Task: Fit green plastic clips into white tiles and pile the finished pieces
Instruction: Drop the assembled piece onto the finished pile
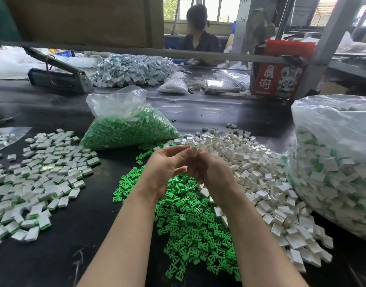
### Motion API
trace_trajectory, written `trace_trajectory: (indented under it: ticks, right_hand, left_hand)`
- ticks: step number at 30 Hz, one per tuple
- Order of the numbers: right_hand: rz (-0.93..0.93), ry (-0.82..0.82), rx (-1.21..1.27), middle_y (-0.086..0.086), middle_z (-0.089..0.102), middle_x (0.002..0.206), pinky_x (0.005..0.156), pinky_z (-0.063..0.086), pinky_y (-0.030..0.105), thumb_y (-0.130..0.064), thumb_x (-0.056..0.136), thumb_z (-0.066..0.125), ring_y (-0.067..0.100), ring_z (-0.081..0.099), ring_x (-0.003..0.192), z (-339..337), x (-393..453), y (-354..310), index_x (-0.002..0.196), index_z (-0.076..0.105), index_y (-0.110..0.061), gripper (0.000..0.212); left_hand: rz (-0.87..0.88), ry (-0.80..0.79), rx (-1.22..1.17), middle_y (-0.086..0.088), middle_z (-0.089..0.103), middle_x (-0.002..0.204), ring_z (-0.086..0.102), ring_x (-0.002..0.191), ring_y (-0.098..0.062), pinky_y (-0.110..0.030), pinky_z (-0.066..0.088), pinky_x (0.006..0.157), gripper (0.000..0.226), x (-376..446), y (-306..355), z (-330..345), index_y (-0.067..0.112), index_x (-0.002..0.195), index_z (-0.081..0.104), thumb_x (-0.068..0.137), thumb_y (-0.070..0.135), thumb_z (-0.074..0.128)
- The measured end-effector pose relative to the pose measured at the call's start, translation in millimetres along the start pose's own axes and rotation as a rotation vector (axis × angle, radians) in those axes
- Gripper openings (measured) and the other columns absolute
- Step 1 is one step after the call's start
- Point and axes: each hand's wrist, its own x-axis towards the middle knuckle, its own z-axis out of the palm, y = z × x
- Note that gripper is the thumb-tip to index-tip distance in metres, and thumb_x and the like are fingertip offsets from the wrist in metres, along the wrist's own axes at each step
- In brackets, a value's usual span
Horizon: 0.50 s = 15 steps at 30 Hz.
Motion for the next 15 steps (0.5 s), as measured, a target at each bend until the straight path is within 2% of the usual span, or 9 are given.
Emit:
trace_trajectory:
  ticks: [3, 5, 7, 9, 12, 15]
  right_hand:
    - [-0.002, 0.086, -0.112, 0.006, 0.058, 0.063, 0.054, 0.036, 0.022, -0.022, 0.104, 0.038, 0.01, 0.046, 0.052, -3, 1, 3, 0.082, 0.062, -0.003, 0.038]
    - [-0.029, 0.187, -0.246, 0.005, 0.059, 0.063, 0.057, 0.04, 0.025, -0.021, 0.103, 0.042, 0.008, 0.048, 0.052, -6, 3, 7, 0.077, 0.064, -0.01, 0.036]
    - [-0.07, 0.258, -0.416, 0.003, 0.061, 0.065, 0.051, 0.039, 0.023, -0.02, 0.102, 0.045, 0.007, 0.047, 0.048, -11, 4, 11, 0.076, 0.064, -0.013, 0.033]
    - [-0.102, 0.304, -0.633, 0.001, 0.063, 0.066, 0.047, 0.035, 0.021, -0.022, 0.101, 0.048, 0.007, 0.046, 0.048, -15, 5, 15, 0.079, 0.063, -0.013, 0.028]
    - [-0.129, 0.39, -0.943, -0.007, 0.062, 0.07, 0.05, 0.039, 0.019, -0.027, 0.097, 0.055, 0.007, 0.055, 0.057, -20, 5, 15, 0.087, 0.063, -0.017, 0.017]
    - [-0.15, 0.44, -1.142, -0.004, 0.068, 0.084, 0.07, 0.055, 0.03, -0.027, 0.094, 0.058, 0.015, 0.062, 0.078, -20, 3, 12, 0.098, 0.066, -0.017, 0.014]
  left_hand:
    - [0.023, 0.136, 0.109, -0.002, 0.077, 0.089, 0.073, 0.082, -0.012, -0.032, 0.046, 0.077, 0.031, 4, -1, -12, 0.018, 0.093, 0.074, 0.068, 0.036, 0.081]
    - [0.087, 0.337, 0.26, 0.0, 0.076, 0.081, 0.071, 0.076, -0.012, -0.027, 0.047, 0.071, 0.015, 7, -5, -30, 0.021, 0.087, 0.072, 0.076, 0.028, 0.081]
    - [0.15, 0.567, 0.534, 0.006, 0.071, 0.076, 0.067, 0.071, -0.01, -0.026, 0.047, 0.063, 0.01, 5, -9, -54, 0.026, 0.08, 0.07, 0.081, 0.025, 0.08]
    - [0.154, 0.761, 0.811, 0.009, 0.068, 0.075, 0.06, 0.066, -0.006, -0.023, 0.039, 0.055, 0.009, 0, -13, -76, 0.027, 0.081, 0.068, 0.084, 0.029, 0.076]
    - [0.028, 0.955, 1.04, 0.002, 0.064, 0.076, 0.06, 0.072, -0.026, -0.03, 0.036, 0.064, 0.006, -6, -18, -102, 0.024, 0.088, 0.068, 0.088, 0.029, 0.071]
    - [-0.084, 1.037, 1.13, -0.007, 0.067, 0.083, 0.062, 0.086, -0.033, -0.035, 0.03, 0.073, 0.005, -8, -24, -113, 0.022, 0.088, 0.066, 0.091, 0.026, 0.067]
